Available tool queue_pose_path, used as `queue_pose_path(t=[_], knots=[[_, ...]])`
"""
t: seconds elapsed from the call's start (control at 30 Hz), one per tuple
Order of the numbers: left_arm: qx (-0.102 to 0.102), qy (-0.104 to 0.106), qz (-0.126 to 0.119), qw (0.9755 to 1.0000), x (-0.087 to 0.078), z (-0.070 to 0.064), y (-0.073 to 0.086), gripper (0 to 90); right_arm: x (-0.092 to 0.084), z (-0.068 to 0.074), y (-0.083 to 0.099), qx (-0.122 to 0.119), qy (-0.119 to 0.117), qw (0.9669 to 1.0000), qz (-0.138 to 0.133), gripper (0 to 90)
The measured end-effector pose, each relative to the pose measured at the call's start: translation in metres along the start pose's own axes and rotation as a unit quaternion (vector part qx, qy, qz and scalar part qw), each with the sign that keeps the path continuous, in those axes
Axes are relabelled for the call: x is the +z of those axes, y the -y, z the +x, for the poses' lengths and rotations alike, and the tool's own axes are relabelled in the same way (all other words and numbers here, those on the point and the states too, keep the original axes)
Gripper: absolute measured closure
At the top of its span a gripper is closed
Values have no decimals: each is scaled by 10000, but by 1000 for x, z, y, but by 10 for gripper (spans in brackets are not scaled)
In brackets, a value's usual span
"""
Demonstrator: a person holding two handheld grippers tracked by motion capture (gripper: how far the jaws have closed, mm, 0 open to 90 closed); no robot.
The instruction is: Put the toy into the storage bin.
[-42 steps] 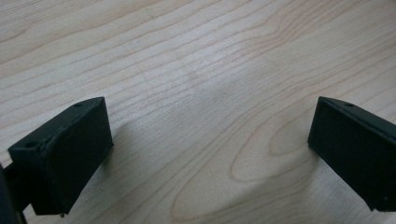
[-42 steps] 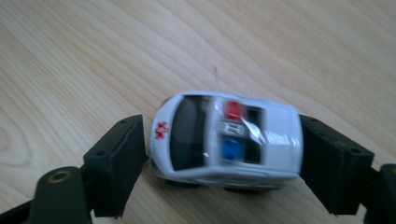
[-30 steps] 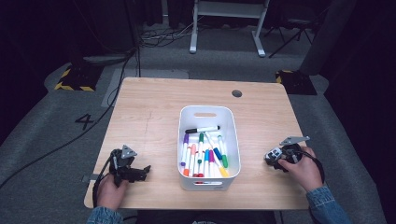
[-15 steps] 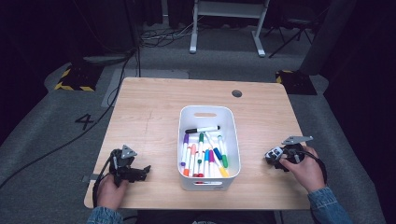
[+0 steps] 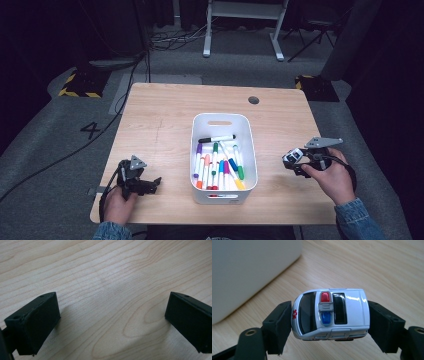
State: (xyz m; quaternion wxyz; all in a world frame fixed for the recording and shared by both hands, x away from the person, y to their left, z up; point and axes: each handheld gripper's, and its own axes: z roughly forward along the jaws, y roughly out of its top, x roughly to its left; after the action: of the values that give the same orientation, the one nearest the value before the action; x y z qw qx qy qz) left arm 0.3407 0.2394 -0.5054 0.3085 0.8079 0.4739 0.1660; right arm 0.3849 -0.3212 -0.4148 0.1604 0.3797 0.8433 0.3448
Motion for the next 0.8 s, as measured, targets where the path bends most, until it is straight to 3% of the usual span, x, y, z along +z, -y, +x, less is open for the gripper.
queue_pose_path(t=[0.4,0.8], knots=[[-5,12,1,10000,0,0,0,0,-26,22,-35,-281,-261,9984,-410,258],[2,1,1,10000,0,0,0,0,-39,53,-63,-649,-662,9933,-697,257]])
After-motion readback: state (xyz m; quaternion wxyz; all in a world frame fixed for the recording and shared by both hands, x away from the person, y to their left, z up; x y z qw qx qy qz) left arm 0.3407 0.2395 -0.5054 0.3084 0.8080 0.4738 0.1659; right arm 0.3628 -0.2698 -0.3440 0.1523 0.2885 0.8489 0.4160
